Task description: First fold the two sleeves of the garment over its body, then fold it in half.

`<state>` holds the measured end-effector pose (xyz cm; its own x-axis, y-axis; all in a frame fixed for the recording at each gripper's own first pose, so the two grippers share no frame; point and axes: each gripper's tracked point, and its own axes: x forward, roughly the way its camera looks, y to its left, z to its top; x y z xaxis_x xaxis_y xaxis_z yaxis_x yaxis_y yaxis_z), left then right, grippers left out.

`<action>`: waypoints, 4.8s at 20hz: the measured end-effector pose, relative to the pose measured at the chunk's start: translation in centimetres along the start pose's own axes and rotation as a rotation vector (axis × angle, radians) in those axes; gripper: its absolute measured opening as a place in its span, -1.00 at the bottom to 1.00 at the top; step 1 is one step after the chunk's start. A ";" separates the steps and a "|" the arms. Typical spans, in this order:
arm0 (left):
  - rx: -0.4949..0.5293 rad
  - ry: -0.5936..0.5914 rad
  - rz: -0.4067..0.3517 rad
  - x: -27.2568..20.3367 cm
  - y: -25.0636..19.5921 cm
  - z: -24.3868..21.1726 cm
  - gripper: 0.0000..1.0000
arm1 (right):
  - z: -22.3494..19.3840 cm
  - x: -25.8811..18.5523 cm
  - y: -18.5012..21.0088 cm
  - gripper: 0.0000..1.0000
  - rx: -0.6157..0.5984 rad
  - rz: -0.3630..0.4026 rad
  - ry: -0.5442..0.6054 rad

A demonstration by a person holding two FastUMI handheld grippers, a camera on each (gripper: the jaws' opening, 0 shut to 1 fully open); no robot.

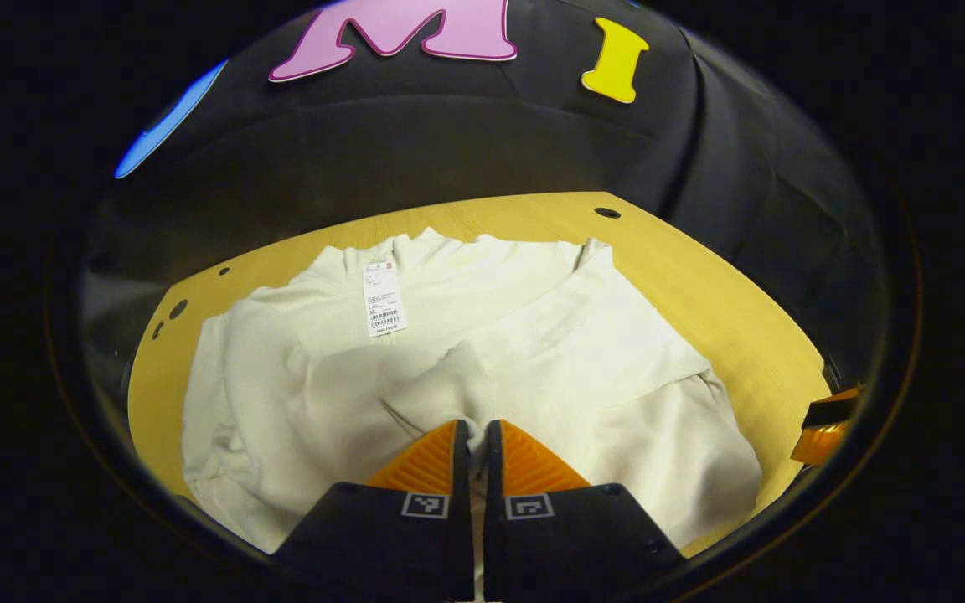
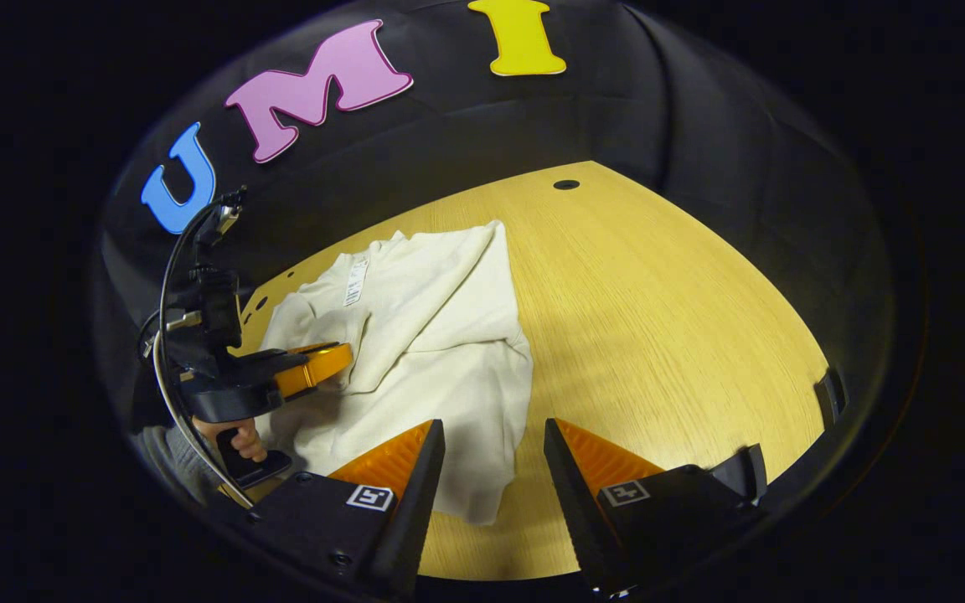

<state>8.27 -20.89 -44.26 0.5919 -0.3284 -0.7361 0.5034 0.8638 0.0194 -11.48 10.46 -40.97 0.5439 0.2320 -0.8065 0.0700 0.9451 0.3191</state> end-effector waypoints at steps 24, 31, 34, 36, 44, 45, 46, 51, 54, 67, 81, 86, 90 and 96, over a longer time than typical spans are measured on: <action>-0.241 0.099 0.214 -18.1 15.4 -15.7 0.51 | -5.6 0.5 2.7 0.48 -0.053 0.020 0.083; -0.253 0.178 0.214 -17.3 16.3 -18.7 0.51 | -6.6 1.4 2.9 0.48 -0.068 0.016 0.113; -0.254 0.196 0.230 -17.1 16.6 -18.9 0.55 | -7.0 2.0 2.9 0.48 -0.070 0.008 0.132; -0.260 0.200 0.250 -17.2 16.9 -18.9 0.48 | -7.3 2.3 3.1 0.49 -0.091 0.005 0.145; -0.302 0.227 0.243 -16.7 17.2 -19.4 0.55 | -8.1 2.5 1.3 0.48 -0.104 -0.085 0.202; -0.299 0.229 0.236 -16.6 17.1 -19.4 0.70 | -7.5 2.7 1.2 0.48 -0.104 -0.098 0.184; -0.289 0.231 0.228 -16.4 17.1 -19.3 0.58 | -7.6 3.0 1.3 0.44 -0.114 -0.101 0.191; -0.260 0.217 0.188 -16.1 16.3 -19.1 0.32 | -7.2 3.7 2.0 0.15 -0.201 -0.160 0.129; -0.235 0.177 0.185 -15.6 15.3 -18.7 -0.40 | -7.5 3.7 2.5 0.14 -0.175 -0.151 0.081; -0.336 0.115 0.166 -17.9 16.2 -16.2 -0.87 | -4.8 1.1 4.8 -0.89 -0.069 -0.037 0.025; -0.403 -0.135 0.162 -18.1 21.3 -1.2 -0.88 | 9.7 0.9 10.7 -0.89 0.000 0.066 -0.236; -0.401 -0.161 0.175 -14.4 22.8 2.4 -0.88 | 13.5 4.0 11.3 -0.89 0.033 0.067 -0.272; -0.441 -0.167 0.176 -11.6 23.8 4.7 -0.88 | 15.8 6.9 11.4 -0.89 0.050 0.047 -0.281; -0.452 -0.131 0.189 -6.1 25.6 5.6 -0.88 | 17.7 11.6 11.3 -0.89 0.040 0.016 -0.270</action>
<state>21.10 1.11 -35.51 0.7348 -0.1709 -0.6564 0.0743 0.9822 -0.1725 10.43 19.72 -37.87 0.7480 0.1725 -0.6408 0.0892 0.9307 0.3546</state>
